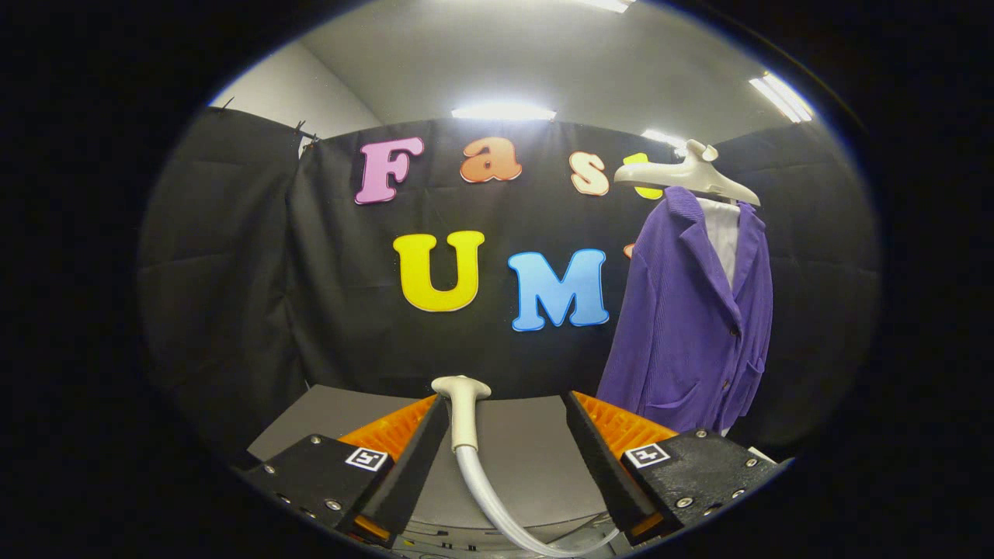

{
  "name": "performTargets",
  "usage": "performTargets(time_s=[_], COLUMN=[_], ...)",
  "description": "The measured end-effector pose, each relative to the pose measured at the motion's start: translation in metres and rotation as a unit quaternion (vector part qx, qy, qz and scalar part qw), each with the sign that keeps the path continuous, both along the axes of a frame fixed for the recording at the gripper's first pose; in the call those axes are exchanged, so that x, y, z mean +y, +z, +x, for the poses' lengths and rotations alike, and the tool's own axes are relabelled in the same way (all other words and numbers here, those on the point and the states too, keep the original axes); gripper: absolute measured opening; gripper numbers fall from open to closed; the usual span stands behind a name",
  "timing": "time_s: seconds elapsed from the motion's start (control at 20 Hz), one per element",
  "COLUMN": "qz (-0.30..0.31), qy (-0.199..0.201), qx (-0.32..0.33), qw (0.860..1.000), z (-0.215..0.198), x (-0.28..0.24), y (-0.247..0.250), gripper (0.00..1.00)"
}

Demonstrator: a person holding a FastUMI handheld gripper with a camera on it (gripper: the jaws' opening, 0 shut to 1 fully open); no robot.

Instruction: Iron the clothes twice with a garment steamer, once on the left side and once on the right side.

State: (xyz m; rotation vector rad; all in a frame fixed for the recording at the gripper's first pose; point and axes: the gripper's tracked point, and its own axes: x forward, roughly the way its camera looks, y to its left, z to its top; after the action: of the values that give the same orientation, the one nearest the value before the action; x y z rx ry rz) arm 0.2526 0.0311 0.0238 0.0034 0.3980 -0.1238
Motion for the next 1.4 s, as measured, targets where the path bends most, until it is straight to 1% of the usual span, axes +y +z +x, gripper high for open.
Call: performTargets(time_s=[0.15,0.25,0.35,0.5,0.6,0.8,1.05,1.1,1.25,1.3,1.4], qz=[-0.005,-0.023,-0.038,-0.026,-0.012,-0.004,0.008,0.011,0.007,0.005,0.009], qy=[-0.012,-0.023,-0.017,-0.013,-0.011,-0.03,-0.027,-0.025,-0.031,-0.033,-0.039], qx=[0.037,0.067,0.104,0.162,0.188,0.23,0.277,0.284,0.295,0.302,0.317], qw=[0.999,0.997,0.994,0.986,0.982,0.973,0.96,0.958,0.955,0.953,0.947], z=[0.026,0.044,0.061,0.079,0.087,0.1,0.106,0.109,0.11,0.107,0.103], x=[0.008,0.01,0.019,0.032,0.037,0.034,0.043,0.046,0.042,0.038,0.035], y=[-0.023,-0.04,-0.059,-0.098,-0.117,-0.144,-0.168,-0.171,-0.175,-0.179,-0.186], gripper=[0.95,0.95,0.95,0.95,0.95,0.95,0.95,0.94,0.77,0.69,0.65])
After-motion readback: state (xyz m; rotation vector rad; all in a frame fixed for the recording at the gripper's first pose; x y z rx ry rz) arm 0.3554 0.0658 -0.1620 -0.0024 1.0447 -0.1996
